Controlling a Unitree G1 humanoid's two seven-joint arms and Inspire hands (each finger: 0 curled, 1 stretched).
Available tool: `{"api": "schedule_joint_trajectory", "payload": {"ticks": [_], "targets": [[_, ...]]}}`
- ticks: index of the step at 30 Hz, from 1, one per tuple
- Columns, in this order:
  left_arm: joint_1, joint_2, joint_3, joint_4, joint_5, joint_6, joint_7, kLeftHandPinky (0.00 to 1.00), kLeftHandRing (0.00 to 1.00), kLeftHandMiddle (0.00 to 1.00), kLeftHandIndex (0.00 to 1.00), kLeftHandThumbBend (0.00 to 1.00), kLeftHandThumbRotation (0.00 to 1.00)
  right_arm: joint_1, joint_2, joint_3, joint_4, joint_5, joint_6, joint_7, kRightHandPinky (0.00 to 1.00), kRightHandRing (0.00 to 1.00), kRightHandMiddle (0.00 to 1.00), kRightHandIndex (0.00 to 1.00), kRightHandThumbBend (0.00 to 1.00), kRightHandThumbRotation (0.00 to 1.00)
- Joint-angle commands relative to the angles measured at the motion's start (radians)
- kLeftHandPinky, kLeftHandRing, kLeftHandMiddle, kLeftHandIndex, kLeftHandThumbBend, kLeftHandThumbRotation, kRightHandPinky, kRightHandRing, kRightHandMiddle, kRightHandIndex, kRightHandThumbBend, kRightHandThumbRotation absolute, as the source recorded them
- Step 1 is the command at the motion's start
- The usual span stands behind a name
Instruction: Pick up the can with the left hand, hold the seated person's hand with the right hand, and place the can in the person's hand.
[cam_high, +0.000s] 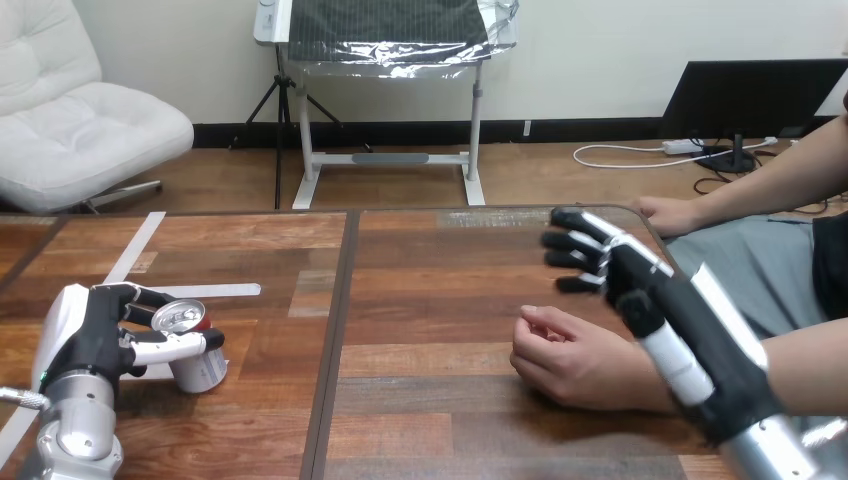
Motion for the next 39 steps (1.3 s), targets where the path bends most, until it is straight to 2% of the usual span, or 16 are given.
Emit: {"api": "schedule_joint_trajectory", "payload": {"ticks": [1, 4, 10, 16, 19, 23, 29, 36, 39], "targets": [[-0.088, 0.007, -0.003, -0.109, -0.009, -0.006, -0.002, 0.37, 0.43, 0.48, 0.53, 0.61, 0.00, -0.142, -0.054, -0.045, 0.084, -0.036, -0.074, -0.037, 0.84, 0.88, 0.89, 0.92, 0.90, 0.91], [-0.087, 0.006, 0.001, -0.131, -0.018, -0.008, -0.010, 0.36, 0.43, 0.48, 0.53, 0.60, 0.00, -0.178, -0.079, -0.051, 0.135, -0.060, -0.098, -0.053, 0.85, 0.89, 0.90, 0.93, 0.89, 0.90], [-0.079, 0.008, 0.000, -0.192, -0.020, 0.004, -0.024, 0.36, 0.42, 0.48, 0.52, 0.60, 0.00, -0.246, -0.142, -0.054, 0.229, -0.144, -0.127, -0.093, 0.88, 0.92, 0.93, 0.95, 0.91, 0.89], [-0.072, 0.009, -0.001, -0.267, -0.014, 0.042, -0.041, 0.35, 0.43, 0.49, 0.51, 0.60, 0.00, -0.302, -0.213, -0.043, 0.310, -0.220, -0.133, -0.120, 0.89, 0.93, 0.95, 0.97, 0.94, 0.88], [-0.067, 0.007, -0.003, -0.322, -0.008, 0.078, -0.054, 0.36, 0.45, 0.50, 0.51, 0.61, 0.00, -0.323, -0.244, -0.033, 0.333, -0.261, -0.115, -0.132, 0.88, 0.94, 0.96, 0.97, 0.96, 0.87], [-0.061, 0.008, 0.000, -0.373, -0.013, 0.093, -0.071, 0.37, 0.46, 0.50, 0.51, 0.61, 0.00, -0.357, -0.280, -0.019, 0.381, -0.302, -0.101, -0.135, 0.85, 0.94, 0.96, 0.98, 0.98, 0.86], [-0.056, 0.011, 0.004, -0.440, -0.016, 0.113, -0.092, 0.38, 0.47, 0.51, 0.51, 0.62, 0.00, -0.399, -0.317, 0.001, 0.458, -0.345, -0.114, -0.138, 0.81, 0.92, 0.96, 0.98, 1.00, 0.80], [-0.056, 0.009, 0.020, -0.496, -0.035, 0.116, -0.113, 0.39, 0.47, 0.51, 0.52, 0.62, 0.00, -0.434, -0.351, 0.023, 0.515, -0.384, -0.100, -0.119, 0.81, 0.94, 0.98, 0.99, 1.00, 0.75], [-0.057, 0.008, 0.025, -0.514, -0.045, 0.113, -0.119, 0.39, 0.47, 0.51, 0.52, 0.62, 0.00, -0.452, -0.370, 0.040, 0.549, -0.408, -0.116, -0.121, 0.81, 0.95, 0.99, 0.99, 1.00, 0.73]]}}
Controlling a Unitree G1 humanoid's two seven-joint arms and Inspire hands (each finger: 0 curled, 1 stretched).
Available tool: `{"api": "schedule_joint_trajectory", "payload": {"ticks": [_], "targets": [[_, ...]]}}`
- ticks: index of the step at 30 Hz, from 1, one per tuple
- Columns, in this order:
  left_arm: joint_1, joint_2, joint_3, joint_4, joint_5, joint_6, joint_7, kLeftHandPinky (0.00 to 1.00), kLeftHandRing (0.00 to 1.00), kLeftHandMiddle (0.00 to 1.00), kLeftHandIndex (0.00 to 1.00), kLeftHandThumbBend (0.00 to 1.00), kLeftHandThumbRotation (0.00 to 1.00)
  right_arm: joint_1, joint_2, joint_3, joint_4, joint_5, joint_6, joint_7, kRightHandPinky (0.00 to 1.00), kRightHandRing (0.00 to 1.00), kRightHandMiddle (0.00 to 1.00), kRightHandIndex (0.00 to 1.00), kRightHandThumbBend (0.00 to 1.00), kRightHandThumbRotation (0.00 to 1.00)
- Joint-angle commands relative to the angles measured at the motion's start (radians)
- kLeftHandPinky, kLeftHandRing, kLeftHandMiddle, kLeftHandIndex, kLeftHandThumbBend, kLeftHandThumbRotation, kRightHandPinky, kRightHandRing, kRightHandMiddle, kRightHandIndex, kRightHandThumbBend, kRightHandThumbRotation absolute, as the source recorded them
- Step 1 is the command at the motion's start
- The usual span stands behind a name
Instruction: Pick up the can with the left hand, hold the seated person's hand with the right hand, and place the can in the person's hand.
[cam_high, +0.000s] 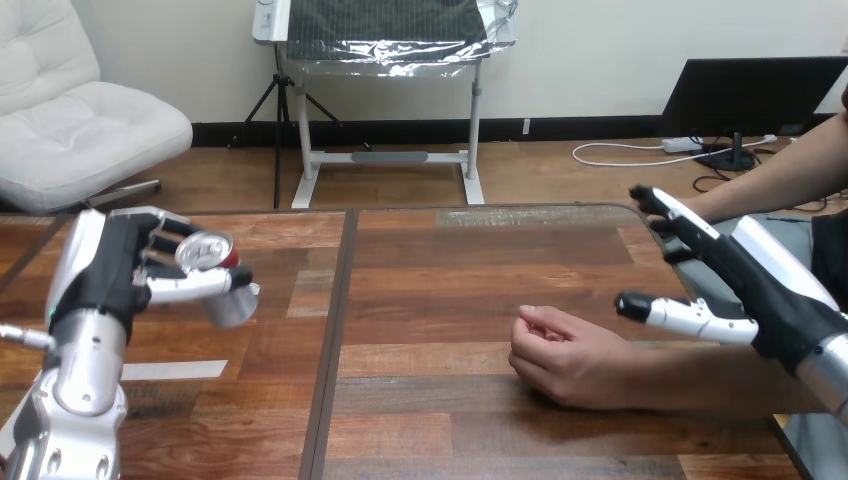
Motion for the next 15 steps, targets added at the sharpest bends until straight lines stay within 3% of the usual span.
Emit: {"api": "schedule_joint_trajectory", "payload": {"ticks": [1, 15], "targets": [[-0.062, 0.012, 0.024, -0.154, -0.022, -0.014, -0.010, 0.39, 0.47, 0.51, 0.52, 0.62, 0.00, -0.142, -0.061, 0.043, 0.072, -0.045, -0.029, -0.015, 0.81, 0.95, 0.99, 0.99, 1.00, 0.73], [-0.068, 0.014, 0.026, -0.262, -0.028, 0.035, -0.051, 0.35, 0.43, 0.49, 0.51, 0.62, 0.00, -0.232, -0.133, 0.140, 0.222, -0.132, -0.077, 0.022, 0.87, 0.98, 0.98, 0.98, 1.00, 0.65]]}}
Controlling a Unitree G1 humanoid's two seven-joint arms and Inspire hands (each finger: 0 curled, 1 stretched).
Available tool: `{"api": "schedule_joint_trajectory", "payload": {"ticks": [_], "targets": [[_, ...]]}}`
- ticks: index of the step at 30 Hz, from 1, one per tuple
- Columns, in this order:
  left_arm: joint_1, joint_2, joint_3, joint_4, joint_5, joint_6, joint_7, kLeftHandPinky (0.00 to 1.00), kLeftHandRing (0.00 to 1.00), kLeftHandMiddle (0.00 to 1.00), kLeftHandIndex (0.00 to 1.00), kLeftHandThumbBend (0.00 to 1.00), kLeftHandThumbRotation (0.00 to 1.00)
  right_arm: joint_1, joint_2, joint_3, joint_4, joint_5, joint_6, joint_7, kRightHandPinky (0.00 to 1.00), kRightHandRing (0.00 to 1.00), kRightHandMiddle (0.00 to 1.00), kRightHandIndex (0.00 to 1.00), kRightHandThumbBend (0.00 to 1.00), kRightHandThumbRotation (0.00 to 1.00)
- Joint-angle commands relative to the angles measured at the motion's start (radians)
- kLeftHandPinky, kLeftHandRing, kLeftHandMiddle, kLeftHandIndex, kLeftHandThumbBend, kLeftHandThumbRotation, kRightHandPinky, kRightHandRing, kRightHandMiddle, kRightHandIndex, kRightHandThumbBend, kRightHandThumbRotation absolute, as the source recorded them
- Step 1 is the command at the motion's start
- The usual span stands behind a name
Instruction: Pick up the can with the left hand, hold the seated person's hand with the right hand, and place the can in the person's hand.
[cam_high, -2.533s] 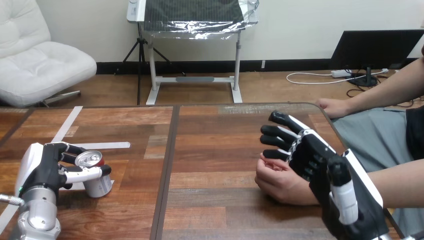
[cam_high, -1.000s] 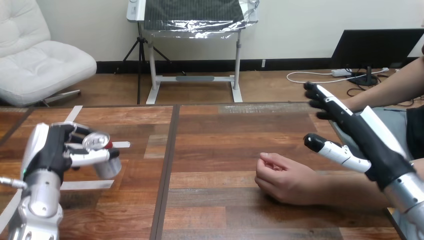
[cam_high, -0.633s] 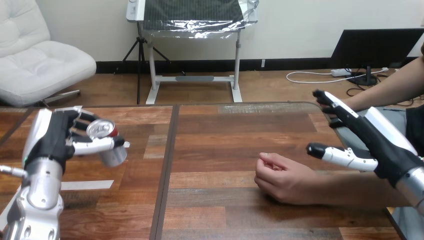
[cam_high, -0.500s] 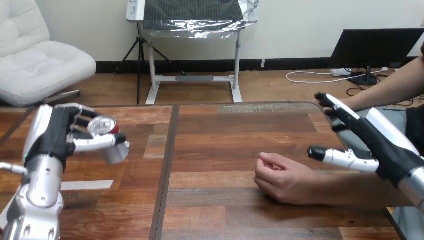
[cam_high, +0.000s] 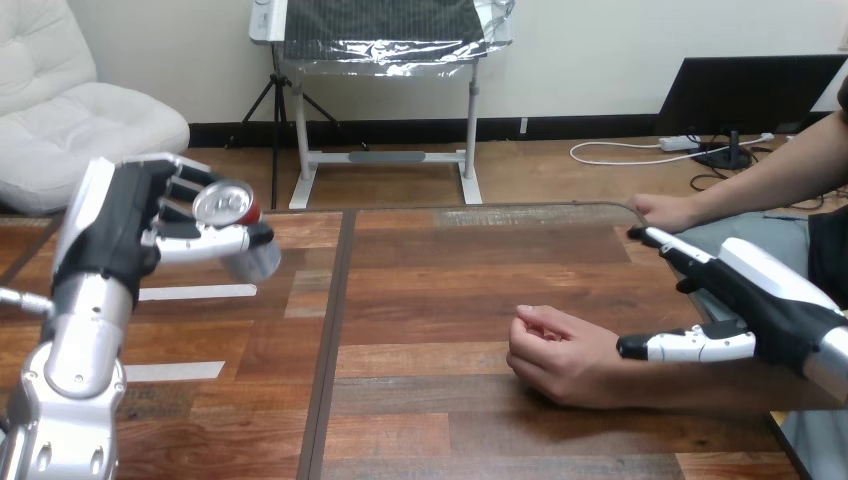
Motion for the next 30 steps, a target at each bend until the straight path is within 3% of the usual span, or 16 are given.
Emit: {"api": "schedule_joint_trajectory", "payload": {"ticks": [1, 14, 30], "targets": [[-0.069, 0.013, 0.019, -0.109, -0.009, 0.024, -0.010, 0.35, 0.43, 0.49, 0.51, 0.62, 0.00, -0.125, -0.056, 0.044, 0.052, -0.026, -0.036, 0.008, 0.88, 0.98, 0.97, 0.98, 1.00, 0.65], [-0.081, 0.005, 0.006, -0.197, 0.004, 0.099, -0.028, 0.33, 0.41, 0.47, 0.51, 0.62, 0.00, -0.158, -0.102, 0.126, 0.130, -0.082, -0.060, 0.030, 0.97, 0.96, 0.95, 0.95, 1.00, 0.63], [-0.084, 0.007, 0.003, -0.211, 0.000, 0.086, -0.031, 0.30, 0.39, 0.45, 0.50, 0.61, 0.00, -0.166, -0.131, 0.187, 0.184, -0.117, -0.087, 0.030, 1.00, 0.93, 0.93, 0.93, 1.00, 0.62]]}}
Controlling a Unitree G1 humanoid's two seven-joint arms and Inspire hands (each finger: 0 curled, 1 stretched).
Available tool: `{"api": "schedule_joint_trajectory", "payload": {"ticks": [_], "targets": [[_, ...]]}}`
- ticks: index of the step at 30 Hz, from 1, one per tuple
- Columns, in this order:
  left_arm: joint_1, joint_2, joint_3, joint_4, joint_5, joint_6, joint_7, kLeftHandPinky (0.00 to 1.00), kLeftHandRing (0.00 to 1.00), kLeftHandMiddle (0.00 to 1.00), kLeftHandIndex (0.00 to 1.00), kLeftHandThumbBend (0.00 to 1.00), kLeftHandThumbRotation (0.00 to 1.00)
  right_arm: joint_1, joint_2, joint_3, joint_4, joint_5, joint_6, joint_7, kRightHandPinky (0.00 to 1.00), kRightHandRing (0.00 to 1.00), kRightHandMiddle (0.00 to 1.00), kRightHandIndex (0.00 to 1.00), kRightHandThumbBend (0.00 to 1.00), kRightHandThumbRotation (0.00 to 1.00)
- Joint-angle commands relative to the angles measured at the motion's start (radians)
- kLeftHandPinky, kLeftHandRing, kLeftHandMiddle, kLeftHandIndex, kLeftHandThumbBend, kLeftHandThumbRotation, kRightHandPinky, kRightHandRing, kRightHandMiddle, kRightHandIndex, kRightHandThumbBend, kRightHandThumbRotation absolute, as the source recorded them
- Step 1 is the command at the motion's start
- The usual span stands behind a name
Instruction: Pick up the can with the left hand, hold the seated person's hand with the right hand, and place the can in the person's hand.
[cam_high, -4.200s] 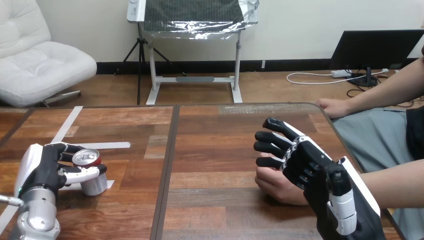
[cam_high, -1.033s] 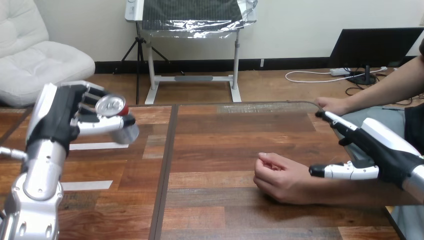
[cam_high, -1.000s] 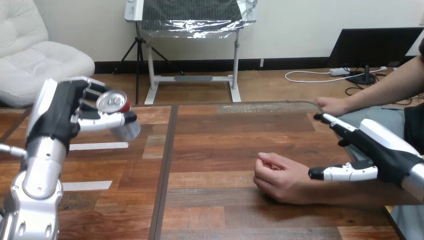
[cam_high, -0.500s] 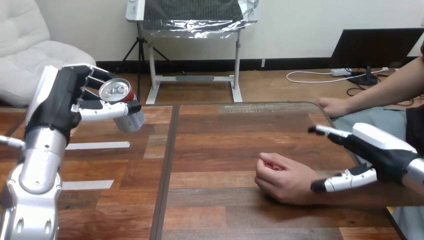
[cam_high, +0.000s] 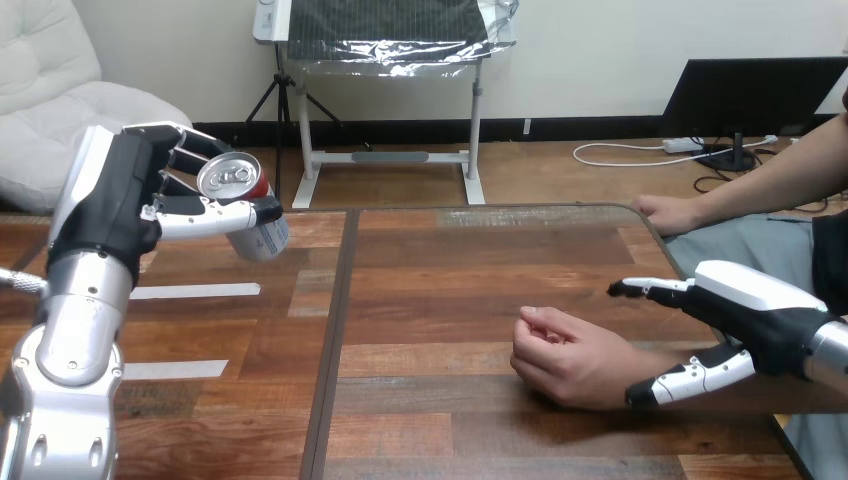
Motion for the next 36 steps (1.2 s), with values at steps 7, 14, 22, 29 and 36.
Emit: {"api": "schedule_joint_trajectory", "payload": {"ticks": [7, 14, 22, 29, 36], "targets": [[-0.081, 0.008, 0.004, -0.057, -0.006, -0.033, 0.000, 0.30, 0.39, 0.45, 0.49, 0.61, 0.00, -0.043, -0.053, 0.046, 0.036, -0.036, -0.001, -0.011, 1.00, 0.93, 0.92, 0.92, 1.00, 0.56], [-0.089, 0.007, 0.004, -0.055, -0.008, -0.028, -0.003, 0.30, 0.39, 0.45, 0.49, 0.60, 0.00, -0.039, -0.061, 0.067, 0.037, -0.070, 0.000, -0.023, 1.00, 0.93, 0.92, 0.92, 1.00, 0.52], [-0.095, 0.008, 0.005, -0.044, -0.011, -0.042, -0.003, 0.30, 0.39, 0.45, 0.49, 0.60, 0.00, -0.039, -0.069, 0.093, 0.027, -0.103, 0.019, -0.024, 1.00, 0.93, 0.93, 0.92, 1.00, 0.49], [-0.102, 0.005, 0.004, -0.051, -0.008, -0.021, -0.003, 0.31, 0.39, 0.45, 0.49, 0.60, 0.00, -0.035, -0.074, 0.119, 0.017, -0.143, 0.028, -0.043, 1.00, 0.93, 0.93, 0.92, 1.00, 0.46], [-0.104, 0.002, 0.009, -0.048, -0.018, -0.031, -0.004, 0.31, 0.39, 0.45, 0.49, 0.59, 0.00, -0.037, -0.076, 0.153, 0.019, -0.189, 0.034, -0.071, 0.99, 0.92, 0.91, 0.91, 1.00, 0.42]]}}
